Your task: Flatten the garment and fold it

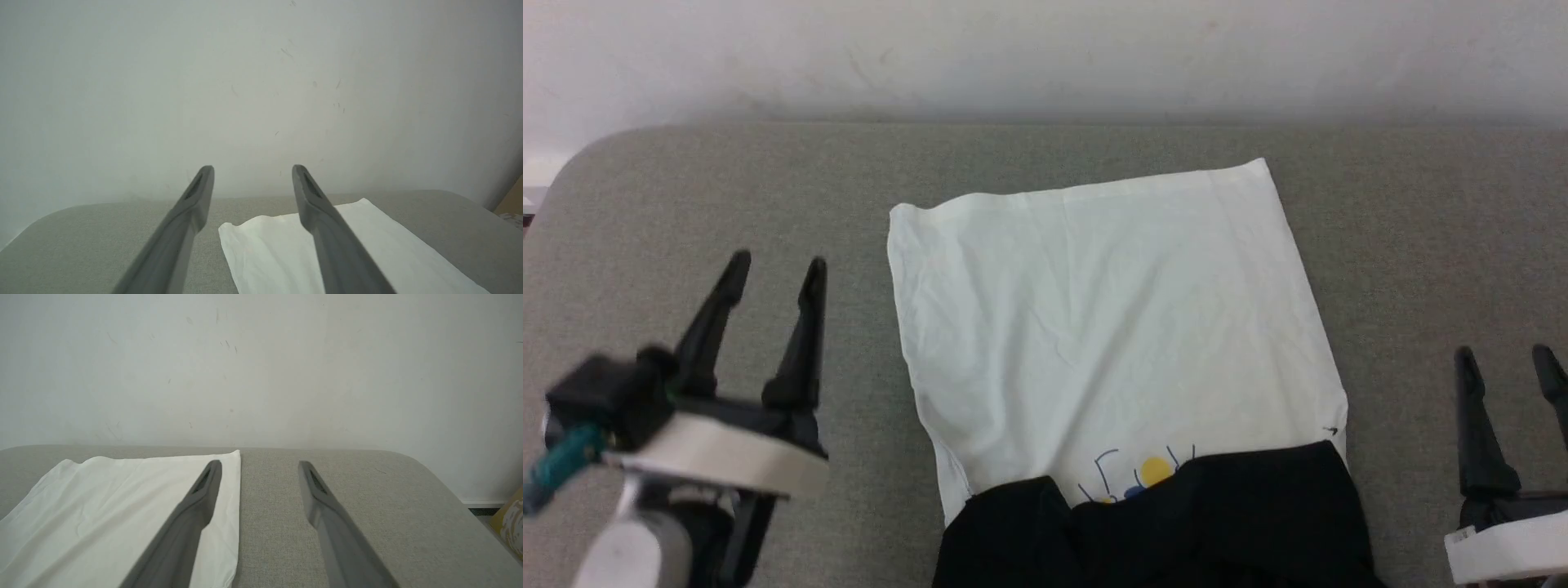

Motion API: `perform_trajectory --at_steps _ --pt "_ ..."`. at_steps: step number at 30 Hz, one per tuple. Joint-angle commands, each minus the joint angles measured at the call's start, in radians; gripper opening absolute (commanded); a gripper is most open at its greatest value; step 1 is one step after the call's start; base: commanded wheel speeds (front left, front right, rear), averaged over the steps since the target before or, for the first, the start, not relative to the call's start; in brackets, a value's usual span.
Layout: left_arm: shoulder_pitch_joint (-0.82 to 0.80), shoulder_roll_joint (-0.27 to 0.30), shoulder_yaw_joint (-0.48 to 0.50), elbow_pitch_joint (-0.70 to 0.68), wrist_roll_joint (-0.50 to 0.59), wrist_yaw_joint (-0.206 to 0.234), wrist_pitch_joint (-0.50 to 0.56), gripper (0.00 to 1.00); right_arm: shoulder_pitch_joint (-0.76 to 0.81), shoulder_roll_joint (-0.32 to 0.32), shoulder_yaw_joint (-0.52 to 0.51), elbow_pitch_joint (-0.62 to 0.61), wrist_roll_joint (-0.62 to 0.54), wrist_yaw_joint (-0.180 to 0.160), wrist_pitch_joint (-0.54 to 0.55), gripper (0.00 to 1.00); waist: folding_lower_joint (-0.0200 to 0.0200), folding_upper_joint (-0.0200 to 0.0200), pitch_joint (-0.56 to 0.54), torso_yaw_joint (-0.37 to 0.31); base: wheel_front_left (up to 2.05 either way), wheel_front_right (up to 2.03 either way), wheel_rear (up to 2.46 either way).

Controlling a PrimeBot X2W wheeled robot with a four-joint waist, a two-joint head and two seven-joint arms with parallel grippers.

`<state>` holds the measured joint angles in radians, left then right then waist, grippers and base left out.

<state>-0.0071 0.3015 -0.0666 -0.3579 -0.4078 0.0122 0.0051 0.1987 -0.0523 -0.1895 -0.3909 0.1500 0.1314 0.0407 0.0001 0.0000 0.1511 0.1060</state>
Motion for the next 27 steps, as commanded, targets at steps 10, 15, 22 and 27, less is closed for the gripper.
perform_trajectory --at_steps 10,15,22,27 --pt "-0.605 0.179 -0.083 0.25 -0.085 -0.11 0.458 1.0 -0.111 0.002 0.037 -0.033 -0.026 -0.001 0.0 1.0 -0.0001 0.0 0.247 -0.02 0.0 0.0 0.0" --pt "-0.728 0.205 -0.113 0.387 -0.138 -0.123 0.593 1.0 -0.148 0.002 0.057 -0.039 -0.036 -0.001 0.006 1.0 -0.0001 0.0 0.308 -0.04 0.0 0.0 0.0" --pt "-0.807 0.213 -0.12 0.531 -0.21 -0.12 0.744 1.0 -0.187 0.002 0.071 -0.037 -0.045 -0.001 0.016 1.0 -0.0001 0.0 0.382 -0.078 0.0 0.0 0.0" --pt "-0.806 0.215 -0.116 0.567 -0.241 -0.108 0.795 1.0 -0.202 0.002 0.074 -0.026 -0.044 -0.001 0.014 1.0 -0.0001 0.0 0.413 -0.101 0.0 0.0 0.0"
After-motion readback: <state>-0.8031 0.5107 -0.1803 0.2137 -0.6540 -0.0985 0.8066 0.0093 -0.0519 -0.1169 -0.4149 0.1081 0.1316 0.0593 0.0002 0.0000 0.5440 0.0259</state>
